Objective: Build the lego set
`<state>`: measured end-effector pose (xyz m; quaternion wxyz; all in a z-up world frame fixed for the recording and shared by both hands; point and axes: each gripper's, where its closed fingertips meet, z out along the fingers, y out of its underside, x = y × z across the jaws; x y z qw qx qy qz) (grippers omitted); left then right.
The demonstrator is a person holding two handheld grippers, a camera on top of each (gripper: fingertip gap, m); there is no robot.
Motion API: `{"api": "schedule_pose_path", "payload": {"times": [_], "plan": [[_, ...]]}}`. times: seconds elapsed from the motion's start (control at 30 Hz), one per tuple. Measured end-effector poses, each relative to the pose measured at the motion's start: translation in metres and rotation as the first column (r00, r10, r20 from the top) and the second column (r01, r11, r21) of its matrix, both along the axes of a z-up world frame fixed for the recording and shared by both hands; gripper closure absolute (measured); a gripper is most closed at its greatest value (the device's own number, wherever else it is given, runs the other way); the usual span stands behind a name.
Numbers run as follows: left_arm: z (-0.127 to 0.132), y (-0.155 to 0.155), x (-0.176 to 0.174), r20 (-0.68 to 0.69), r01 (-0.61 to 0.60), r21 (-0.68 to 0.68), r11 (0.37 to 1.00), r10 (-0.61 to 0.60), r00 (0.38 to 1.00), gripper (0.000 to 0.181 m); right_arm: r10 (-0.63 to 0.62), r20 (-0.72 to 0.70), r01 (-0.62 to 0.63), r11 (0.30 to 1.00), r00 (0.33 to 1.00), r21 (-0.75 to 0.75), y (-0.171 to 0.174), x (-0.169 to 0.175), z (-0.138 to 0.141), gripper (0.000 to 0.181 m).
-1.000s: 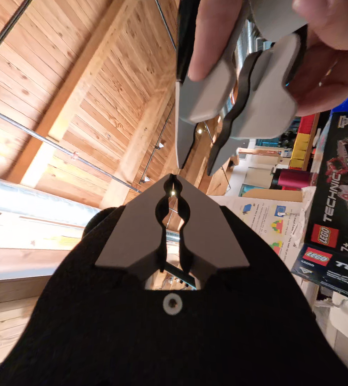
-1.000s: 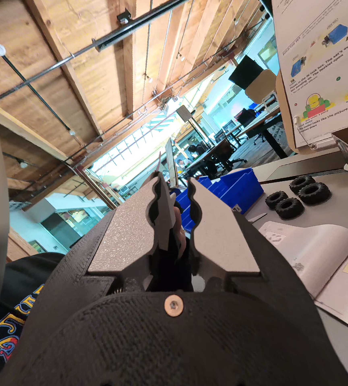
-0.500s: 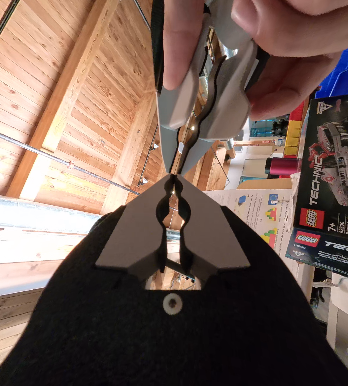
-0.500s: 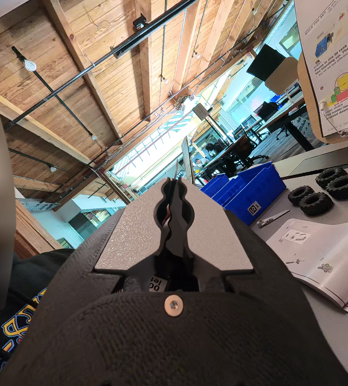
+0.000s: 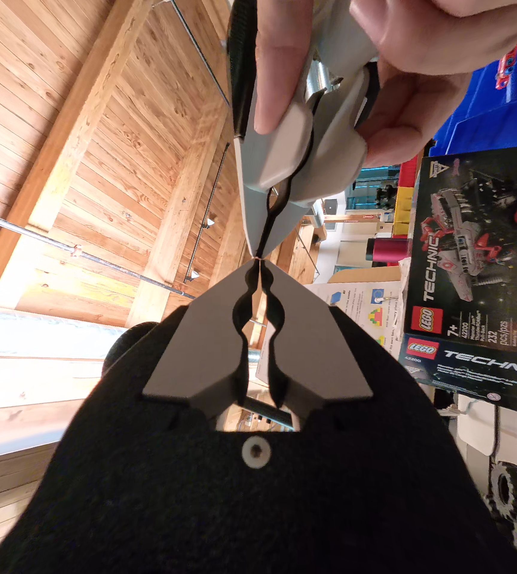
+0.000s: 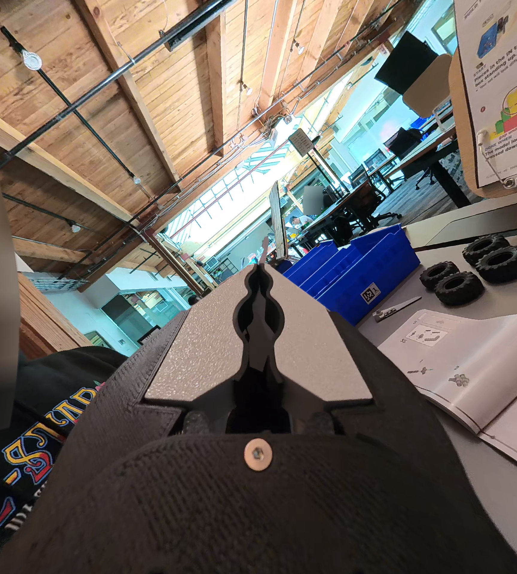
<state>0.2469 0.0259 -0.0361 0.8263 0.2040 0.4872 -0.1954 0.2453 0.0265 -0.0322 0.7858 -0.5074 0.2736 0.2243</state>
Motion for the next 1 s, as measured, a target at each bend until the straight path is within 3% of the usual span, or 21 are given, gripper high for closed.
{"api": "schedule_pose_path", "payload": {"times": [0.53, 0.63, 0.7, 0.77, 0.83, 0.93, 1.0], "plan": [[-0.022, -0.001, -0.001, -0.161, 0.083, -0.022, 0.996, -0.086, 0.983, 0.162, 0.078, -0.003, -0.079, 0.996, 0.997, -0.038, -0.004, 0.002, -0.017, 0.181], [-0.025, 0.006, -0.001, -0.261, 0.128, -0.098, 0.987, -0.149, 0.954, 0.157, 0.116, -0.003, -0.115, 0.988, 0.993, -0.102, -0.008, 0.002, -0.028, 0.181], [-0.031, 0.014, -0.001, -0.381, 0.164, -0.18, 0.97, -0.223, 0.897, 0.154, 0.188, -0.008, -0.186, 0.963, 0.982, -0.196, -0.009, -0.005, -0.047, 0.181], [-0.049, 0.021, 0.0, -0.569, 0.184, -0.265, 0.946, -0.308, 0.762, 0.152, 0.286, -0.046, -0.286, 0.905, 0.957, -0.314, -0.008, -0.017, -0.076, 0.181], [-0.08, 0.028, 0.0, -0.755, 0.166, -0.327, 0.93, -0.363, 0.546, 0.15, 0.367, -0.126, -0.385, 0.823, 0.922, -0.418, -0.005, -0.029, -0.111, 0.181], [-0.145, 0.04, -0.016, -0.937, 0.108, -0.323, 0.94, -0.333, 0.1, 0.147, 0.427, -0.217, -0.475, 0.718, 0.878, -0.508, 0.005, -0.037, -0.153, 0.181], [-0.178, 0.05, -0.027, -0.942, 0.047, -0.316, 0.948, -0.308, -0.136, 0.148, 0.467, -0.256, -0.526, 0.658, 0.846, -0.538, 0.01, -0.041, -0.172, 0.181]]}}
